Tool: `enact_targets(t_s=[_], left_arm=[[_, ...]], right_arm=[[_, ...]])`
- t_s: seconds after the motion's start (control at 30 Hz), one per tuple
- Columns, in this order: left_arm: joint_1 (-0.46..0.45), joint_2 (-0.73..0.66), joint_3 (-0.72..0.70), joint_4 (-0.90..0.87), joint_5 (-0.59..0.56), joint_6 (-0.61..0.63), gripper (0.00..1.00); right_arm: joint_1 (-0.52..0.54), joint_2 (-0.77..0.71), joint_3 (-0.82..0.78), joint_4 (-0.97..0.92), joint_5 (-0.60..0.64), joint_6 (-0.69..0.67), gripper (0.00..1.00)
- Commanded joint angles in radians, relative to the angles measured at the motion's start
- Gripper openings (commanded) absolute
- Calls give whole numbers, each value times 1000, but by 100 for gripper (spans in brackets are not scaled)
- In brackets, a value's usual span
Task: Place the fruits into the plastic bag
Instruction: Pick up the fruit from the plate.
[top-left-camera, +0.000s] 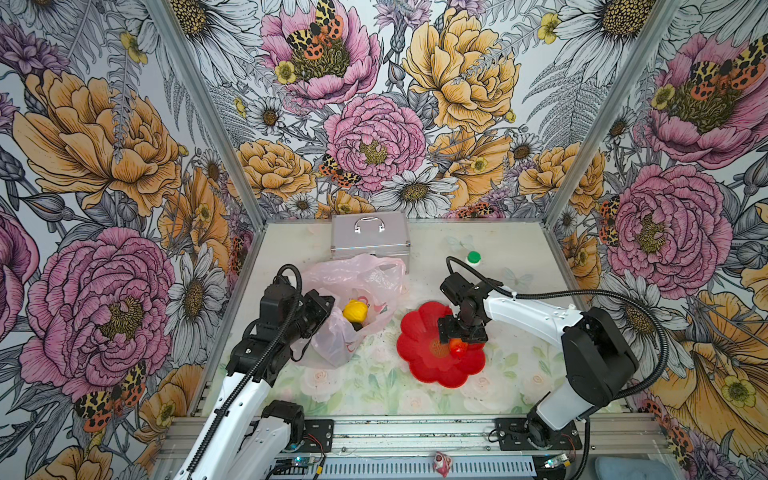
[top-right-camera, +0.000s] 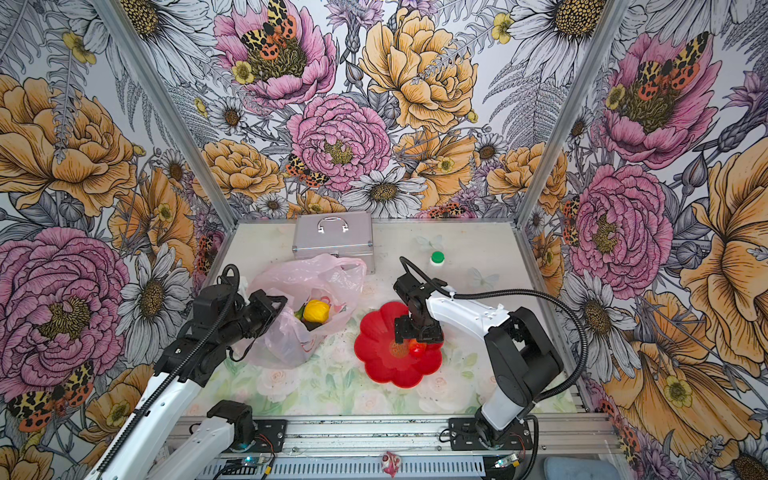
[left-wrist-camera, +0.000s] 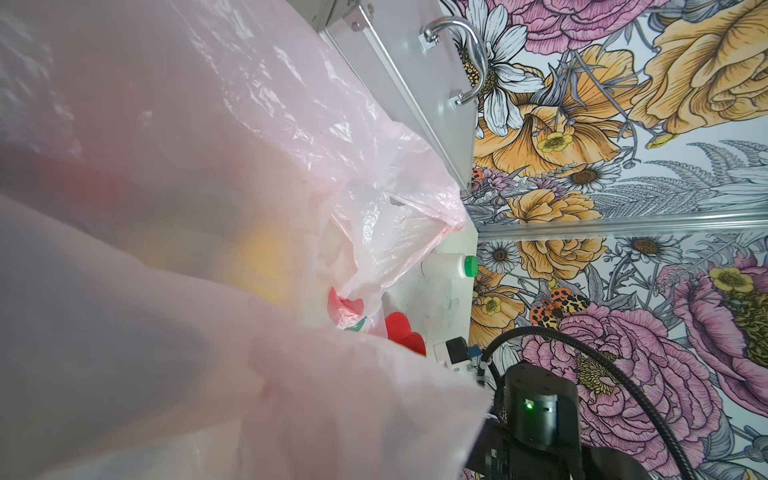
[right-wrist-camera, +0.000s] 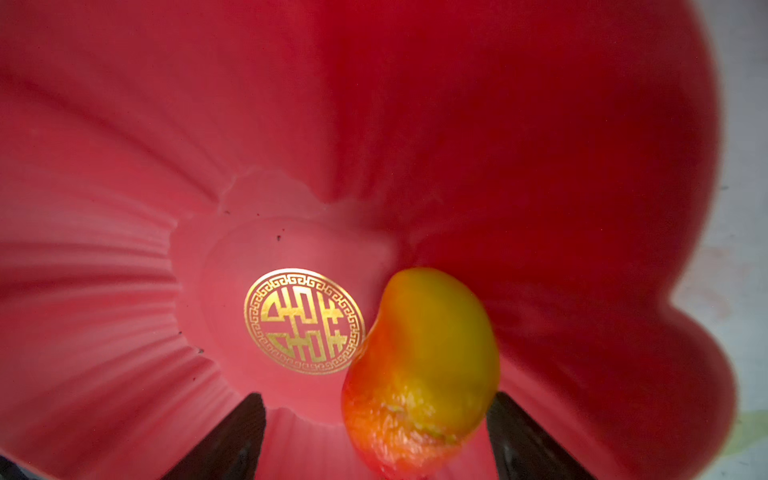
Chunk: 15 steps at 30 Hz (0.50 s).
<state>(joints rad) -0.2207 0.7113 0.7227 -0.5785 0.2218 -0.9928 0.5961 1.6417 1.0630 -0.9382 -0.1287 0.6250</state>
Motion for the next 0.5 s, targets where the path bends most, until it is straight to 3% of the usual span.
enact_targets(t_s=[0.0, 0.2, 0.37, 0.47], left_arm=[[-7, -11, -17, 1, -7, 3, 0], [-5, 3, -3, -2, -8, 8, 0], [-2, 17, -2, -1, -9, 11, 0], [-2, 22, 0, 0, -11, 13, 0]], right_arm=[[-4, 45, 24, 49, -18, -19, 81], [-4, 85, 31, 68, -31, -24, 68], [-4, 72, 30, 68, -20, -30, 47], [-5, 50, 37, 67, -21, -31, 41]])
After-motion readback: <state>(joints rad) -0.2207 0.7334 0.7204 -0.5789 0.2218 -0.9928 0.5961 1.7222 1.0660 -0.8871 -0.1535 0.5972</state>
